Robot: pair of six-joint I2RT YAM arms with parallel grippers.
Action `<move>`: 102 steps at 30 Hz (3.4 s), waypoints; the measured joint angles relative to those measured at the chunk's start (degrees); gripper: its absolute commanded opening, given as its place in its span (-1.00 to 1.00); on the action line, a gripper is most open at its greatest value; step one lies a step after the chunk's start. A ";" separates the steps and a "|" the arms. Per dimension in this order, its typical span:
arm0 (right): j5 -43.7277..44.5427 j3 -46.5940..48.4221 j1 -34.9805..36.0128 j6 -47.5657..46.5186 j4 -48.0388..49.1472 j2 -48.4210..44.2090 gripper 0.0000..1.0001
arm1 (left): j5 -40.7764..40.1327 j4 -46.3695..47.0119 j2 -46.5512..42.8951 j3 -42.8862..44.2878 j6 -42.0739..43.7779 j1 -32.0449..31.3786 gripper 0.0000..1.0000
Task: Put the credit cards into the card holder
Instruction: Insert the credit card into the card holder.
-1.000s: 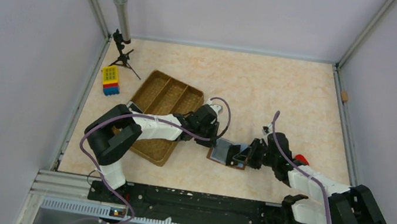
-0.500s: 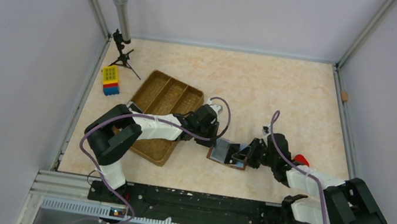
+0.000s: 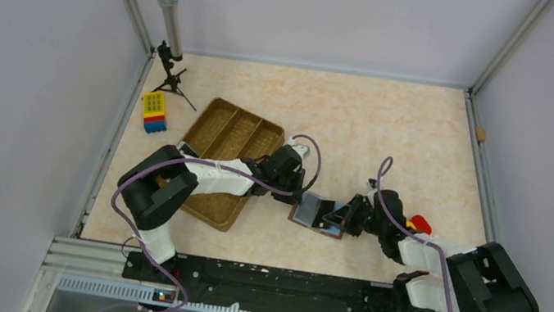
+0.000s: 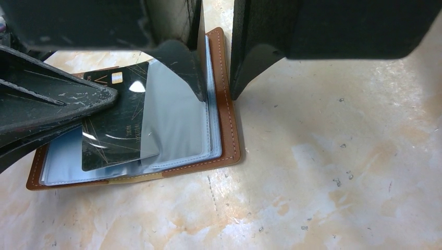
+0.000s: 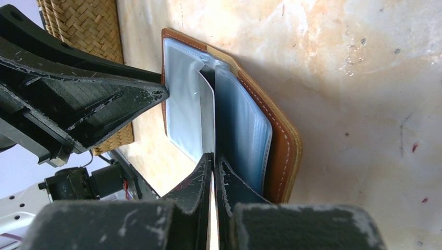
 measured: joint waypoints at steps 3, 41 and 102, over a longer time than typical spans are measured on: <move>0.26 -0.42 0.02 0.11 0.61 0.02 -1.00 | 0.04 0.31 0.00 -0.11 -0.07 0.00 -0.56; 6.86 1.60 6.23 3.50 5.25 5.90 -0.77 | 0.74 5.46 -1.29 -3.87 -3.45 0.37 -0.57; 24.52 19.80 6.97 -19.61 -44.00 -4.96 0.16 | 14.27 19.30 3.69 -5.29 -11.96 -1.62 -0.31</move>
